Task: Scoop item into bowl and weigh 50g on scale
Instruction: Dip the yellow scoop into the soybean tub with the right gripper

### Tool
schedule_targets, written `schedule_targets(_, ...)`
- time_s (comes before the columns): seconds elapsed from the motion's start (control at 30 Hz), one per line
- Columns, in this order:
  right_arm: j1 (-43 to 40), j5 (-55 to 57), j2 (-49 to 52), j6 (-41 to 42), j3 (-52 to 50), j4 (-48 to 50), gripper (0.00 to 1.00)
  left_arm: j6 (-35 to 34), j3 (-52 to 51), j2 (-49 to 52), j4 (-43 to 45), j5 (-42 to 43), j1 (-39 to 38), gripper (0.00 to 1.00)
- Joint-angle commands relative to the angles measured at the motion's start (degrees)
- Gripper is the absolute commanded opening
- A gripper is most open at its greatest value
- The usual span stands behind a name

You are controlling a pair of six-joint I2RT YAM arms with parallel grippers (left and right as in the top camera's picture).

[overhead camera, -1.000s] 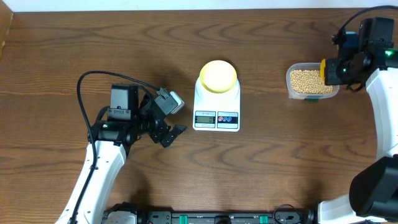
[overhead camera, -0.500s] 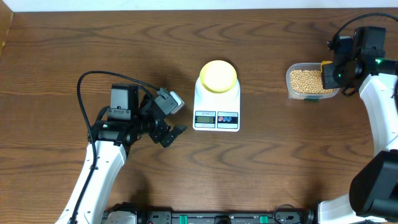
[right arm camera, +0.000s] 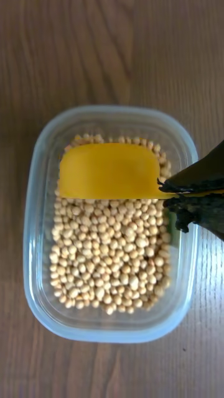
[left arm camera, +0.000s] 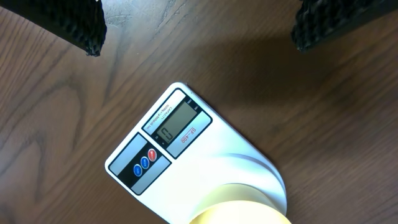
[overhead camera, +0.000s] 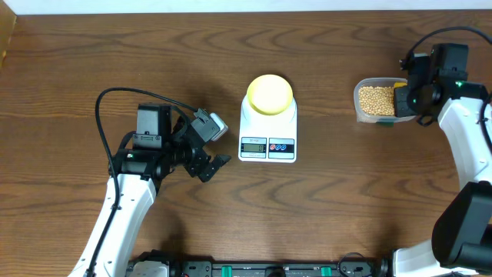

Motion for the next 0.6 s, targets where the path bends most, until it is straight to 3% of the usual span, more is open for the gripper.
schedule_targets(0.0,-1.31,-6.08,0.09,0.63,-0.79,-0.72,0.01,-0.07,-0.61,-0.04,-0.11,-0.48,0.28,0.98)
schedule_targets(0.57,-7.58,-23.32,8.33,3.69,-1.46,1.22,0.01,-0.07,-0.61,-0.04,-0.11,-0.48,0.28,0.98)
